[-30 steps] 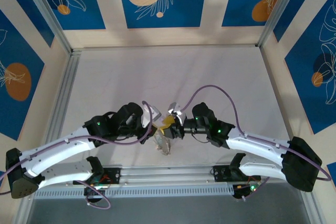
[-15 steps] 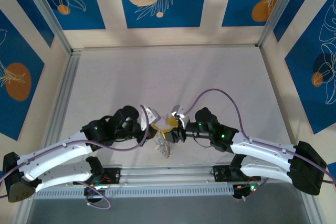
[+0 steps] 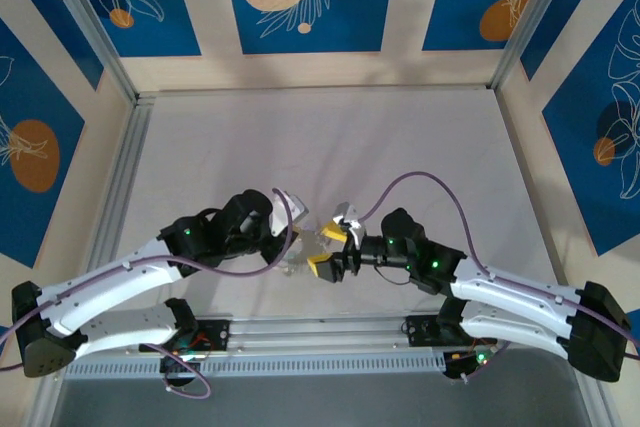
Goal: Put the keys on the keyring
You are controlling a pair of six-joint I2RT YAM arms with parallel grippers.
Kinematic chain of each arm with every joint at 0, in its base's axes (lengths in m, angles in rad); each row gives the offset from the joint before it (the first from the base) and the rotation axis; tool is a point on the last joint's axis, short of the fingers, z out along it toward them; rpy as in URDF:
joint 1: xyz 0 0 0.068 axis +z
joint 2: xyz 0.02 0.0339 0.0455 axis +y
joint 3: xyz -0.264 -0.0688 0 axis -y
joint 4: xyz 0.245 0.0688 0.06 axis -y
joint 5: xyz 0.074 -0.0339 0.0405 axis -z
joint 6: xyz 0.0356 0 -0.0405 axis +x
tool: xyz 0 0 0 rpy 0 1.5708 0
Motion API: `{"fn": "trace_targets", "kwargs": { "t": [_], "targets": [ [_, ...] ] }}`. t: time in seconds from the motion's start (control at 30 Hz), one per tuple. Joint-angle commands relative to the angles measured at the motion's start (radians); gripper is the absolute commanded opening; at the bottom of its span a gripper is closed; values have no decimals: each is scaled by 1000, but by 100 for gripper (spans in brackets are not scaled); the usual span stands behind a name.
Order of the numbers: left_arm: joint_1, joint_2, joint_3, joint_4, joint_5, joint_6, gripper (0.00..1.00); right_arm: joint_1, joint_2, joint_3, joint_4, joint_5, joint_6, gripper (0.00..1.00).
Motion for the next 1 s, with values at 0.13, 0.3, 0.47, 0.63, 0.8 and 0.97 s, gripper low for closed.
{"fn": "trace_targets", "kwargs": {
  "t": [0.13,0.3,0.47,0.63,0.8,0.97],
  "targets": [
    [5,12,83,13,-37,-15,0,-7,40,28,-10,-28,-57,89],
    [1,-4,84,-9,-21,-6,0,-10,89,102,-127,32,-165,88],
    [1,-18,77,-29,12,0,0,-12,12,100,-183,88,-213,88],
    [1,-7,94,-44,69,12,0,-19,10,112,-254,119,-290,88],
    [2,-8,112,-65,129,28,0,-47,39,118,-219,106,-315,89],
    [2,-6,126,-79,205,37,0,-68,72,121,-163,41,-319,87]
  ]
}}
